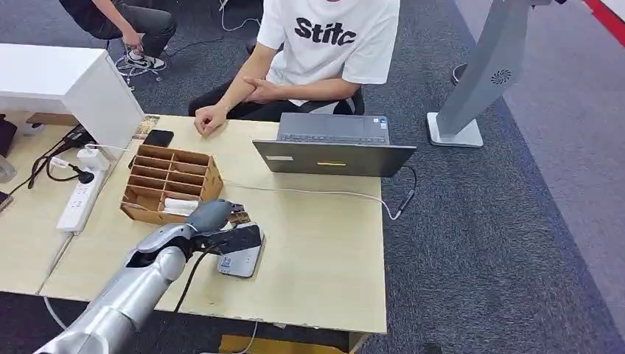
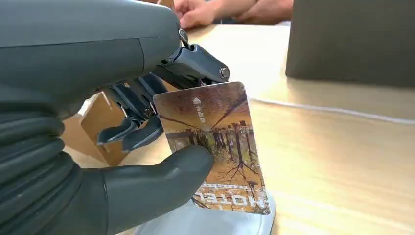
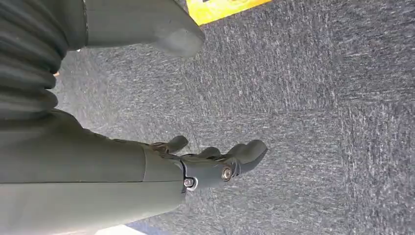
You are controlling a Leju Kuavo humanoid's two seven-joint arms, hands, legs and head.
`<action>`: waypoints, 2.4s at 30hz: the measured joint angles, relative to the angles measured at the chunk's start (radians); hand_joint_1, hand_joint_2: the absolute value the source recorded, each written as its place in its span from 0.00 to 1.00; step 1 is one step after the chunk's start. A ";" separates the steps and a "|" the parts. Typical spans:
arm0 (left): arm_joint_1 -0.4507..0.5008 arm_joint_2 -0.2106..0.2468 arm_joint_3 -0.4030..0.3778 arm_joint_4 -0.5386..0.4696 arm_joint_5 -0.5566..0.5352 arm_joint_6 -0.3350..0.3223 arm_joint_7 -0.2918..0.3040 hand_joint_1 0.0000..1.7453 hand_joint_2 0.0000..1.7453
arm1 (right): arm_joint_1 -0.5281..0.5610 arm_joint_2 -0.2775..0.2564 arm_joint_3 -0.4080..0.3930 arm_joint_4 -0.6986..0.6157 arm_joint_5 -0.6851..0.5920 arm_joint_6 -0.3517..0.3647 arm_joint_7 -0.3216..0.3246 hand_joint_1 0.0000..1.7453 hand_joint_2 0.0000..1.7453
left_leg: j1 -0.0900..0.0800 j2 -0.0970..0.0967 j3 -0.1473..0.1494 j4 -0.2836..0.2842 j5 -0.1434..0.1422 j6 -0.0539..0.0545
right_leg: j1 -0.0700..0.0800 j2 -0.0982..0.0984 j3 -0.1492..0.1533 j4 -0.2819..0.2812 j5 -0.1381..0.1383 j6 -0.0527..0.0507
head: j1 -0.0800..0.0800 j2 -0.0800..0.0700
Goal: Pass the card to the sensor for recognition and then transmit it.
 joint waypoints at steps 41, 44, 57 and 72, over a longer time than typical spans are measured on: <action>-0.072 0.080 -0.064 -0.006 0.126 -0.048 0.020 1.00 1.00 | -0.003 0.001 -0.005 0.000 0.031 0.000 0.000 0.00 1.00 | 0.000 0.000 0.000 0.000 0.001 0.000 | 0.000 0.000 0.000 0.000 0.000 0.000 | 0.000 0.000; -0.072 0.082 -0.064 -0.009 0.128 -0.048 0.020 1.00 1.00 | -0.003 0.001 -0.006 0.000 0.031 0.000 0.000 0.00 1.00 | 0.000 0.000 0.000 0.000 0.001 0.000 | 0.000 0.000 0.000 0.000 0.000 0.000 | 0.000 0.000; -0.101 0.096 -0.055 -0.055 0.178 0.062 0.058 1.00 1.00 | -0.001 0.001 -0.017 0.000 0.032 0.001 -0.011 0.00 1.00 | 0.000 0.000 0.000 0.000 0.001 0.000 | 0.000 0.000 0.000 0.000 0.000 0.000 | 0.000 0.000; -0.246 0.105 0.032 -0.147 0.054 0.154 0.172 1.00 1.00 | -0.001 0.002 -0.029 0.000 0.064 0.003 -0.009 0.00 1.00 | 0.000 -0.001 0.000 0.000 0.001 0.001 | 0.000 -0.001 0.000 0.000 0.001 0.001 | 0.000 0.000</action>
